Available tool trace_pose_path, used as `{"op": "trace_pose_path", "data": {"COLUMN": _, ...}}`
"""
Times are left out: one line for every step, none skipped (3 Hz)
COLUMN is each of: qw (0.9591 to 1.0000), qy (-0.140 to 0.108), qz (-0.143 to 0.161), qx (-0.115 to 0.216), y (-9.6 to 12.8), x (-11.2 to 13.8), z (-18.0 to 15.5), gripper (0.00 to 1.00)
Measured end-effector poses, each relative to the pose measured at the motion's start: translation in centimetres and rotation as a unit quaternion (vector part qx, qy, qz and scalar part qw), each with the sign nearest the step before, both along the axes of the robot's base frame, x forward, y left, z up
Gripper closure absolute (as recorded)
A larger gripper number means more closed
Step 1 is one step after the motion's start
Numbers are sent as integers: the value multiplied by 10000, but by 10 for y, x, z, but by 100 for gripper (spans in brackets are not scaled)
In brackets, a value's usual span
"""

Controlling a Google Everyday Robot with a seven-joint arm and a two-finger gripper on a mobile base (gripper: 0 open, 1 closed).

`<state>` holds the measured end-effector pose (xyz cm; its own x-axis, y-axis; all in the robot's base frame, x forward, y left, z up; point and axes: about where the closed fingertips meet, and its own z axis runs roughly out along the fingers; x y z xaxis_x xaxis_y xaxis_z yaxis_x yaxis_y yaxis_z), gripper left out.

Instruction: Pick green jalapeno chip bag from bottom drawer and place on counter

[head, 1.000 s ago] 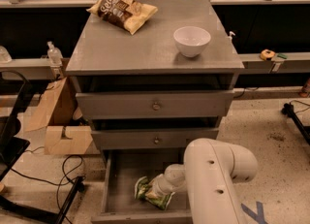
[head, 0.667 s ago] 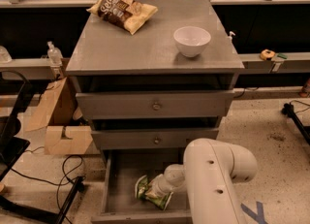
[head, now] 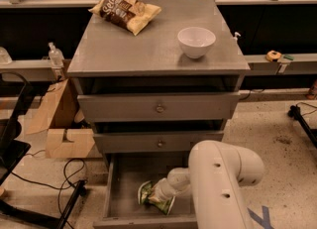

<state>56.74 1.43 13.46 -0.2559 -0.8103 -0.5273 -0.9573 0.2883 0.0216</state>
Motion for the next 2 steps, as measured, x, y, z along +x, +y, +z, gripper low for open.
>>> {"op": "trace_pose_path", "data": {"qw": 9991, "qy": -271, "qz": 204, "qx": 268, "y": -4, "x": -13, "z": 52, "gripper": 100}}
{"op": "trace_pose_path", "data": {"qw": 9929, "qy": -636, "qz": 723, "qx": 702, "y": -17, "x": -39, "z": 138, "gripper": 100}}
